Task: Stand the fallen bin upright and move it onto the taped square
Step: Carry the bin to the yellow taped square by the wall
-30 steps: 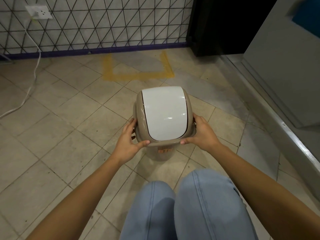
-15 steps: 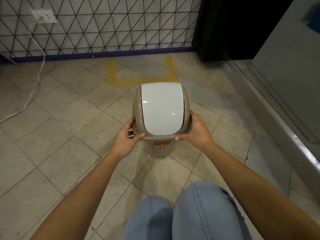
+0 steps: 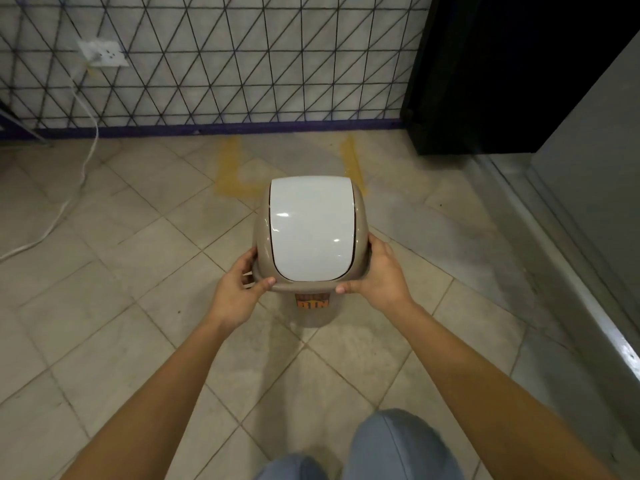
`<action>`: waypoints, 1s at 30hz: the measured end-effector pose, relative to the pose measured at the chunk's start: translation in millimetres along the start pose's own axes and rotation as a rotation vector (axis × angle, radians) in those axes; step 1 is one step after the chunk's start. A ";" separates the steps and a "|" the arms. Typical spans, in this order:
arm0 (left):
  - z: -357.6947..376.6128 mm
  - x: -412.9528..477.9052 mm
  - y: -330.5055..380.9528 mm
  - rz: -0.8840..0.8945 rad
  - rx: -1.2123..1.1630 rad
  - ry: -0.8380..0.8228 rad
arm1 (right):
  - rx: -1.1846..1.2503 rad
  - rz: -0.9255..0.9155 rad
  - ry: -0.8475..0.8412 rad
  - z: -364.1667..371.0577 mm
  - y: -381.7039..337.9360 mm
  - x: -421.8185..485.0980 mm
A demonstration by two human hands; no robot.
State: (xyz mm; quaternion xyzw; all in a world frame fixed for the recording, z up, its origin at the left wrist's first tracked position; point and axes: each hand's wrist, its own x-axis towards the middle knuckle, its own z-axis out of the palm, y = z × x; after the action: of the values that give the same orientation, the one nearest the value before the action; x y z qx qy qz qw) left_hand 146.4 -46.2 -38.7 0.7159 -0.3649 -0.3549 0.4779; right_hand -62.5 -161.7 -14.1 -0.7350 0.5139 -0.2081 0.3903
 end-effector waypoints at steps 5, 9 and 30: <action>2.1 17.2 7.3 -0.059 0.029 0.019 | 0.012 0.024 -0.031 -4.0 -4.4 20.6; 3.0 30.2 8.6 -0.066 0.041 0.053 | -0.001 0.021 -0.049 -2.7 -9.8 40.0; -21.9 102.5 5.3 -0.029 -0.004 0.011 | 0.049 0.074 -0.022 18.8 -33.3 99.9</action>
State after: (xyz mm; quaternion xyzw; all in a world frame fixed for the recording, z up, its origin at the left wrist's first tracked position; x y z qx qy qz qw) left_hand 213.5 -126.6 -43.6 0.7220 -0.3511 -0.3586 0.4763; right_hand 9.0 -241.1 -8.9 -0.7080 0.5312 -0.1977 0.4213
